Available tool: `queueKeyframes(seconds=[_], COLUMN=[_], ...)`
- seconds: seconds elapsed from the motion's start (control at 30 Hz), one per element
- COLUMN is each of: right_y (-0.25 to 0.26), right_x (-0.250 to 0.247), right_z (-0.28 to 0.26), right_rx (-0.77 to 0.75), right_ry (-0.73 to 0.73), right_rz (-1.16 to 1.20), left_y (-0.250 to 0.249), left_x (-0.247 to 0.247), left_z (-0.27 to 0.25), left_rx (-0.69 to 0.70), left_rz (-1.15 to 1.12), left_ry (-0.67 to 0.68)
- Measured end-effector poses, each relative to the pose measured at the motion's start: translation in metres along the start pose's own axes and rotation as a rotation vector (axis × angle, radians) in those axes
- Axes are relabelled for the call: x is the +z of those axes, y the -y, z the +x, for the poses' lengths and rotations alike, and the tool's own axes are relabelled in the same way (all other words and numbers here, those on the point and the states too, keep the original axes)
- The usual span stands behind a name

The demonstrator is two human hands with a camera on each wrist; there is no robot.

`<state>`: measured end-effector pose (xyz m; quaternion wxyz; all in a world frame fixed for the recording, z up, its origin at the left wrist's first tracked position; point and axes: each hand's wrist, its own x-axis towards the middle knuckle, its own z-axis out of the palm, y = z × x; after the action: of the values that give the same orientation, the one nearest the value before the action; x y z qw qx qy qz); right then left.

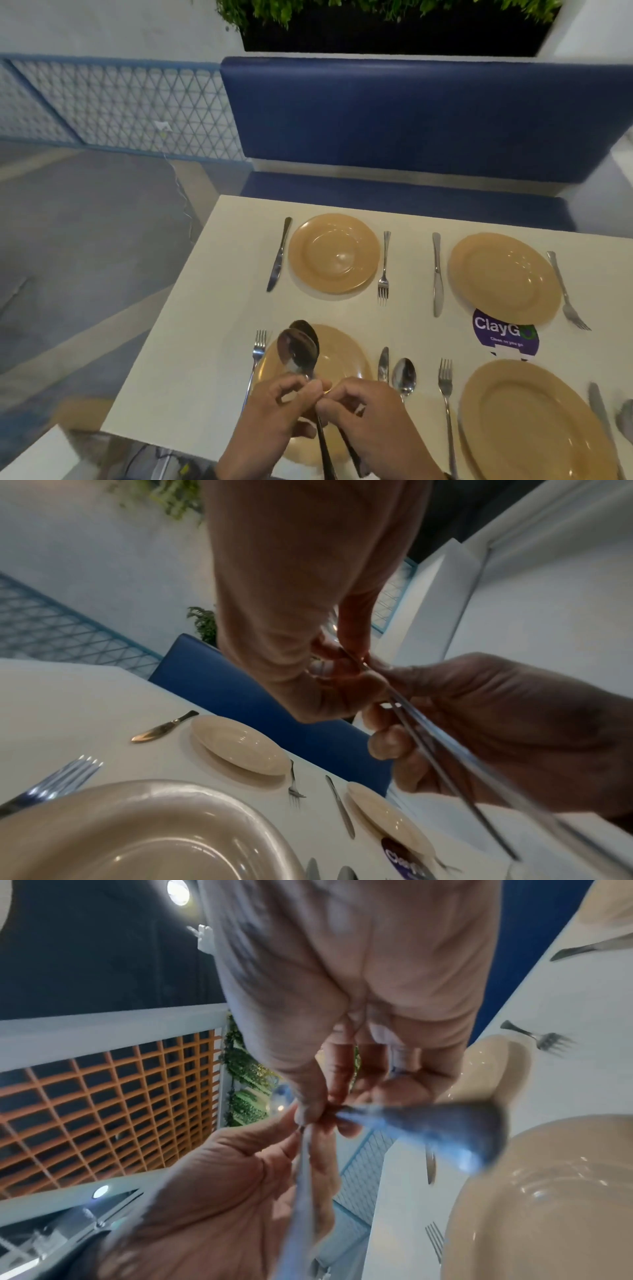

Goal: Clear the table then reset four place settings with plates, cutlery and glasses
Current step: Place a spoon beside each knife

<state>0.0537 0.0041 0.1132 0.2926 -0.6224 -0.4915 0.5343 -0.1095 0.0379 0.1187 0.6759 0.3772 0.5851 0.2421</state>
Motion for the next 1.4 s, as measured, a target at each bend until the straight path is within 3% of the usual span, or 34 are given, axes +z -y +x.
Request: queueKeyframes(seconds=[0.17,0.3,0.43,0.53,0.6,0.73,0.8,0.87,0.93,1.03,1.13,1.3,1.4], right_y=[0.012,0.024,0.053,0.076,0.093,0.119,0.131,0.140,0.142,0.120,0.090,0.064,0.051], right_x=[0.010,0.027,0.047,0.064,0.079,0.088,0.076,0.060,0.051,0.058,0.080,0.096,0.094], right_z=[0.023,0.046,0.068,0.089,0.103,0.130,0.143,0.162,0.193,0.262,0.329,0.402,0.424], right_rx=[0.040,0.093,0.101,0.115,0.106,0.035,-0.040,-0.088,-0.077,0.079,0.273,0.401,0.445], right_ry=[0.108,0.077,-0.109,-0.315,-0.360,-0.412,-0.463,-0.516,-0.515,-0.467,-0.425,-0.358,-0.350], right_rz=[-0.019,0.078,0.418,0.825,1.057,1.136,1.082,0.819,0.533,0.307,0.228,0.034,0.039], left_y=[-0.012,-0.030,-0.052,-0.069,-0.078,-0.080,-0.071,-0.058,-0.043,-0.025,-0.013,0.001,-0.003], left_x=[-0.030,-0.072,-0.113,-0.130,-0.133,-0.142,-0.154,-0.170,-0.193,-0.228,-0.256,-0.289,-0.286], left_z=[0.012,0.030,0.043,0.050,0.054,0.068,0.073,0.078,0.084,0.093,0.102,0.112,0.115], left_rx=[-0.086,-0.061,-0.058,-0.012,0.015,0.035,0.015,-0.044,-0.087,-0.066,-0.015,-0.114,-0.102], left_rz=[-0.303,-0.356,-0.421,-0.504,-0.538,-0.430,-0.303,-0.208,-0.140,-0.010,0.103,-0.145,-0.298], left_ry=[-0.048,-0.045,0.011,0.058,0.082,0.042,0.055,0.052,-0.036,-0.242,-0.319,-0.250,-0.247])
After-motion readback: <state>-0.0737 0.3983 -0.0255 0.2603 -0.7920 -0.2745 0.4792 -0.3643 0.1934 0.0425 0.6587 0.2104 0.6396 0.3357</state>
